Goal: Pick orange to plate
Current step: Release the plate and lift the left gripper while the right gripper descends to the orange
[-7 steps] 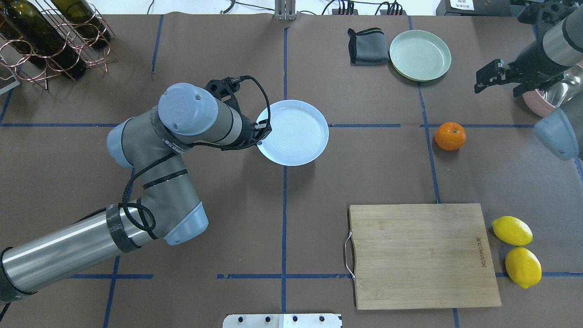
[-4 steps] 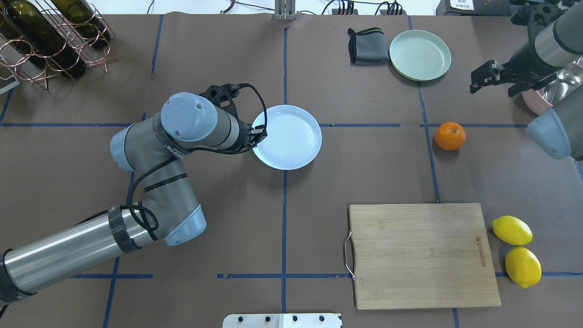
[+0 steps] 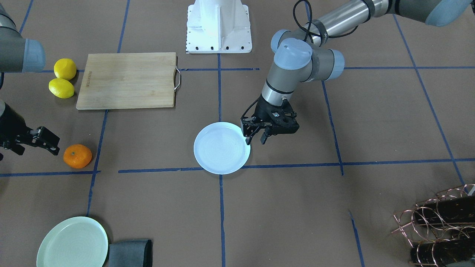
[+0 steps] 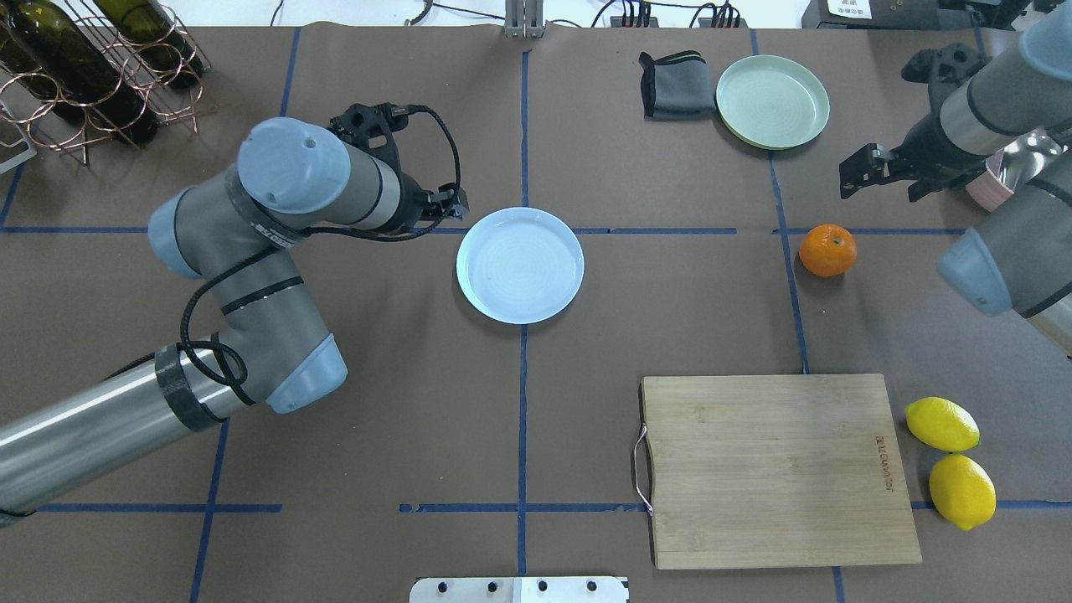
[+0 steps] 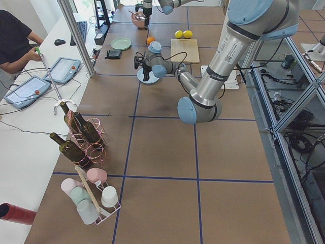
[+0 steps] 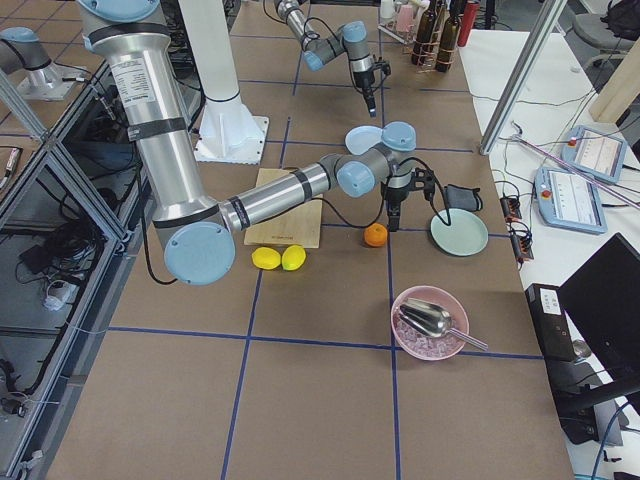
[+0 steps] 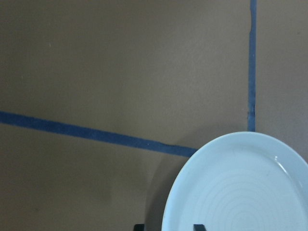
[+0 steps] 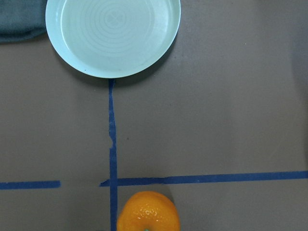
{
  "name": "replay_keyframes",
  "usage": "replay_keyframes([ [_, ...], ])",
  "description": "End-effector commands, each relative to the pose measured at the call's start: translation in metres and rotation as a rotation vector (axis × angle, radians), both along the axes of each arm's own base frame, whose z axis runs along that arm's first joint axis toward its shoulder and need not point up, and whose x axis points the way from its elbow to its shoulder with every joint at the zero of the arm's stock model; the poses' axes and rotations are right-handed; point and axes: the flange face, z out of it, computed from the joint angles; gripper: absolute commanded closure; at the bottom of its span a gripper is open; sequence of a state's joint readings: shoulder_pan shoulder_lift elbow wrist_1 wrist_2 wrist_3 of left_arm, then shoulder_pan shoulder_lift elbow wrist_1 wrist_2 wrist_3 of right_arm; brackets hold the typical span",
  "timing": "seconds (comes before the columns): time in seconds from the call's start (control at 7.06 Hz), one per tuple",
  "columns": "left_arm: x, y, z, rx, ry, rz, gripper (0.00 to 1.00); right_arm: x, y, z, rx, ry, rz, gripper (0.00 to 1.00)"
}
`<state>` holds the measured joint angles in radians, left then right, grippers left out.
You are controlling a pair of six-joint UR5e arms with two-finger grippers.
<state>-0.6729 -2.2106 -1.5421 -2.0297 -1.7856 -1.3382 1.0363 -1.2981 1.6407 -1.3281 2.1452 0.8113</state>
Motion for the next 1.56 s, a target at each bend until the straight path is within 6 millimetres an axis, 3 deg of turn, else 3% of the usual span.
replay_keyframes([
  [0.0,-0.032,-0.023,-0.003,0.040,-0.016,-0.012,0.00,-0.043,0.006,-0.002,-0.044,-0.027,0.022,0.00],
  [0.14,-0.033,-0.024,-0.004,0.043,-0.014,-0.013,0.00,-0.056,0.013,0.003,-0.046,-0.004,0.027,0.00],
  [0.71,-0.034,-0.023,-0.006,0.049,-0.010,-0.013,0.00,-0.071,0.013,0.036,-0.067,0.064,0.027,0.00],
  [1.42,-0.037,-0.021,-0.008,0.054,-0.005,-0.014,0.00,-0.084,0.016,0.042,-0.067,0.082,0.014,0.00],
])
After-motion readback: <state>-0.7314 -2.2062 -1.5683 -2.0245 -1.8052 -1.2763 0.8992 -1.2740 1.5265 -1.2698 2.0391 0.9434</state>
